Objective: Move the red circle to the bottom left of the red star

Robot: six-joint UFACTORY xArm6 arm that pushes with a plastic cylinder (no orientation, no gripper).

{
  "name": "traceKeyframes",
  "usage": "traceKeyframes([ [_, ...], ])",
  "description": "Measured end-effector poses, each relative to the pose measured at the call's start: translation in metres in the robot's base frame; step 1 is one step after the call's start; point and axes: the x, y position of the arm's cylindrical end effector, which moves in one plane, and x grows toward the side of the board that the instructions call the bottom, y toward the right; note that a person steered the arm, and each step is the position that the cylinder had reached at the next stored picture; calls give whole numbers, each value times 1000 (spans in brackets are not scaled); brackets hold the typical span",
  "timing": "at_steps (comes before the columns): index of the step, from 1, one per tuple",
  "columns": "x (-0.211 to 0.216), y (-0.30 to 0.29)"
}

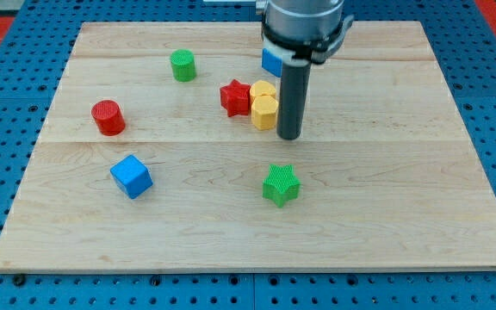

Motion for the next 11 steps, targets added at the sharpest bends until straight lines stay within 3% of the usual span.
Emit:
traceKeyframes([
  [4,-19,-290],
  [5,-59,-286],
  [6,-75,-213],
  [7,-42,-174],
  [8,-10,-230],
  [10,15,-239],
  [11,30,-183],
])
